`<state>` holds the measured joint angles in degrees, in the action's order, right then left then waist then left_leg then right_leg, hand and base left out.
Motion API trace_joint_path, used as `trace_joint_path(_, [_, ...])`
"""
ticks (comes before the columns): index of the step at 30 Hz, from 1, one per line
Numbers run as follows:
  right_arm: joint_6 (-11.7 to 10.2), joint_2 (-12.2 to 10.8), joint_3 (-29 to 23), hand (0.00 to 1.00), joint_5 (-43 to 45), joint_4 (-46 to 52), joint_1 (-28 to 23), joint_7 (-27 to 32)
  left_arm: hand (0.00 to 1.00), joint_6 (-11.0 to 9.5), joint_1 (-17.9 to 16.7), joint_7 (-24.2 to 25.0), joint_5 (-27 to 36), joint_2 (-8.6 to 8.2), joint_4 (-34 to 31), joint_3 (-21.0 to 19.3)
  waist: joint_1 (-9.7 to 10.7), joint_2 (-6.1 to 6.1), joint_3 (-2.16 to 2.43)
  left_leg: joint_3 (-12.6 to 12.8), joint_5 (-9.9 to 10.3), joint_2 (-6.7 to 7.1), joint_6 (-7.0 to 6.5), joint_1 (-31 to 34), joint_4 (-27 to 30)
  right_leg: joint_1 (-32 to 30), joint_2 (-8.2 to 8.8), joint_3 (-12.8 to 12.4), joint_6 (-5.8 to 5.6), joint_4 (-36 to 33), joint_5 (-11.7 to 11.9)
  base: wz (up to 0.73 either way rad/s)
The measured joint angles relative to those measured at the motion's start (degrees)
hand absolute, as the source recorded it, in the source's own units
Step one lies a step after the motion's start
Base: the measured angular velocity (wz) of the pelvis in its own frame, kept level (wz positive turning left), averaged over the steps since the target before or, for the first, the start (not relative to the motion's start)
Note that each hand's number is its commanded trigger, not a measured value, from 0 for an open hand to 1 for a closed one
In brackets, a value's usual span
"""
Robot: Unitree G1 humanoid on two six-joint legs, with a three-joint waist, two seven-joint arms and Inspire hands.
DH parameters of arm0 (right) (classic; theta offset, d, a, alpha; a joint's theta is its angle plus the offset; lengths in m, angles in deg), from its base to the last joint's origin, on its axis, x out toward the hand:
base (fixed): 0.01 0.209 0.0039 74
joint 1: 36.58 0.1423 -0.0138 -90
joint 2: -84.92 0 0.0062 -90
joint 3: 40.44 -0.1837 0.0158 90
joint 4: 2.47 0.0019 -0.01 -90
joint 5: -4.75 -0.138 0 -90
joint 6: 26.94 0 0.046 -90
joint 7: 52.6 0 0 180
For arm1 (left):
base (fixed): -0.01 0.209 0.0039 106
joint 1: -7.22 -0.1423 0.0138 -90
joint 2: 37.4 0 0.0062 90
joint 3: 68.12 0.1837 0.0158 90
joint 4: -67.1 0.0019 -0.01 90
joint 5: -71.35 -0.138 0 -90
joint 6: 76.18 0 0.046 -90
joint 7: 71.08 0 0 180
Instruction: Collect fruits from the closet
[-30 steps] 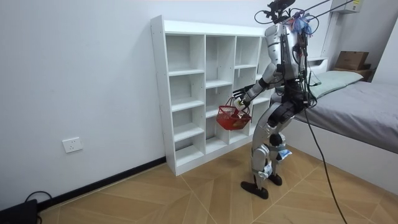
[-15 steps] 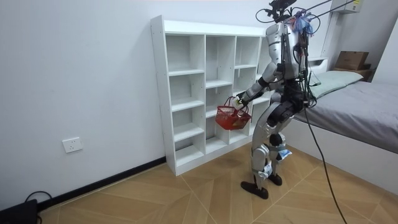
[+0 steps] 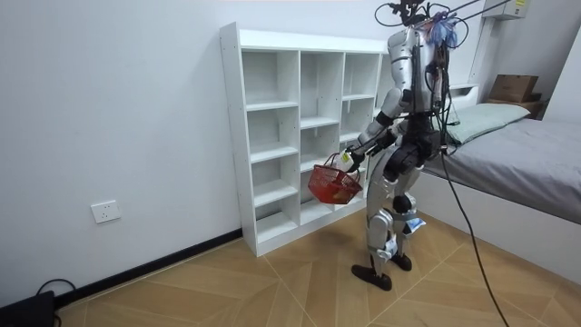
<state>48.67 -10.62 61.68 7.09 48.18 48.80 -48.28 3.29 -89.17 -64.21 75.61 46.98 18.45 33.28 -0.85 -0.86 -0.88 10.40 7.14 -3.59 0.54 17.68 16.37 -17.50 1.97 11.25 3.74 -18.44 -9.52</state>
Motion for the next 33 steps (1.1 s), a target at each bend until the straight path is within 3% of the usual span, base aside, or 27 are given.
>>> trace_joint_path(4, [-0.6, 0.0, -0.2, 0.00, -0.3, -2.4, -2.0, -0.1, 1.00, -1.4, -2.7, -0.6, -1.6, 0.04, 0.5, -0.7, 0.7, 0.26, 0.14, 0.2, 0.2, 0.37, 0.12, -4.1, -2.0, 4.5, -0.01, 0.3, -0.44, 2.6, -0.2, 0.02])
trace_joint_path(7, [-0.9, 0.1, -0.5, 0.00, -1.4, -4.3, -3.6, 0.1, 1.00, -2.5, -4.4, -1.1, -1.6, 0.06, 3.4, -1.7, 0.6, 0.86, 0.51, 0.2, 0.2, 0.68, 0.16, -8.1, -4.2, 8.1, -0.10, 0.3, -0.73, 4.5, -0.3, -0.03])
trace_joint_path(12, [-1.0, 0.2, -1.2, 0.00, -2.4, -8.6, -6.2, 1.0, 1.00, -2.6, -6.6, -3.1, -1.5, -0.02, 7.6, -2.5, 0.7, 1.83, 0.92, -0.2, 0.5, 1.35, 0.33, -13.7, -5.6, 14.6, -0.07, 0.3, -1.40, 7.5, -0.7, 0.06])
trace_joint_path(19, [0.7, -0.6, -3.8, 0.00, -4.8, -19.1, -5.9, -0.3, 1.00, -2.5, -7.0, -3.2, 0.1, -0.47, 12.8, -6.2, 0.3, 1.96, 0.85, -0.3, 1.4, 1.34, 0.51, -17.7, -6.6, 18.7, -0.40, 0.4, -1.78, 9.1, -0.8, 0.00])
trace_joint_path(25, [2.5, -2.0, -6.8, 0.00, -8.4, -25.6, -5.5, -1.7, 1.00, -1.8, -6.8, -4.1, 4.1, -1.61, 19.0, -10.0, 0.3, 1.89, 0.78, 0.0, 1.8, 1.36, 0.52, -20.0, -7.1, 20.7, -0.52, -0.1, -1.92, 9.6, -0.7, -0.05])
trace_joint_path(33, [5.6, -3.0, -10.7, 0.00, -11.8, -30.0, -4.6, -2.2, 1.00, 2.0, -6.8, -5.3, 5.1, -2.74, 22.9, -14.8, 0.4, 1.55, 0.63, -0.1, 2.5, 1.32, 0.43, -21.5, -7.1, 21.9, -0.69, -0.9, -2.11, 9.6, -0.8, -0.04])
